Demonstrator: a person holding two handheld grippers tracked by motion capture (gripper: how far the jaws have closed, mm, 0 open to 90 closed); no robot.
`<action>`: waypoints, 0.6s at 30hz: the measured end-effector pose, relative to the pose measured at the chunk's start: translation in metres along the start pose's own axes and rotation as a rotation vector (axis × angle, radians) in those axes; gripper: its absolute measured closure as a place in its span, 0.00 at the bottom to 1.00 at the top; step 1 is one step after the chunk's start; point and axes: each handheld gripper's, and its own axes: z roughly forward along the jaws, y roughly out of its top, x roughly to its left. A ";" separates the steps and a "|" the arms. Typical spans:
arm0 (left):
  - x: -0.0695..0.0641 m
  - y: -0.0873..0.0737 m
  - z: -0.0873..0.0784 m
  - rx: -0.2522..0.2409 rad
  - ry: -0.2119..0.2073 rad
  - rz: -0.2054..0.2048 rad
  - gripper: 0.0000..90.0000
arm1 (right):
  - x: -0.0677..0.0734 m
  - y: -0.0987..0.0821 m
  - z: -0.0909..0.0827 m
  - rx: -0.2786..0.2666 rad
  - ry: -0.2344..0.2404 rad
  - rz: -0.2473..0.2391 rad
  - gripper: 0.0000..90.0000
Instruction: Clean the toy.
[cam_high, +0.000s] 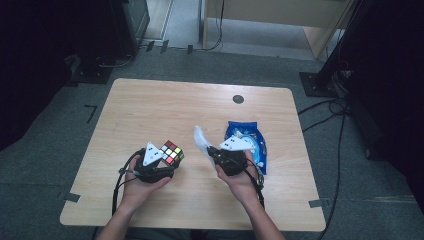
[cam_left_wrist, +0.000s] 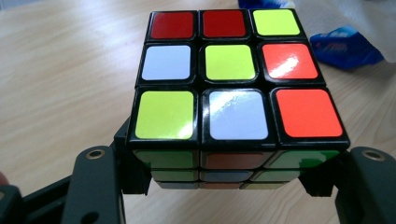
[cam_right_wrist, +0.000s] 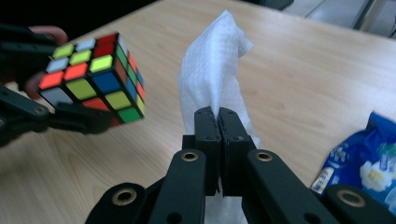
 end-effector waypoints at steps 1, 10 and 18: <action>-0.001 0.001 -0.001 -0.003 -0.008 0.008 0.38 | 0.000 0.002 -0.004 -0.020 -0.003 0.005 0.99; -0.017 -0.003 0.000 0.043 -0.106 0.102 0.38 | 0.014 0.009 -0.016 -0.086 0.095 0.041 0.99; -0.040 -0.003 0.004 0.069 -0.107 0.247 0.38 | 0.044 0.000 0.010 -0.029 0.198 0.014 0.99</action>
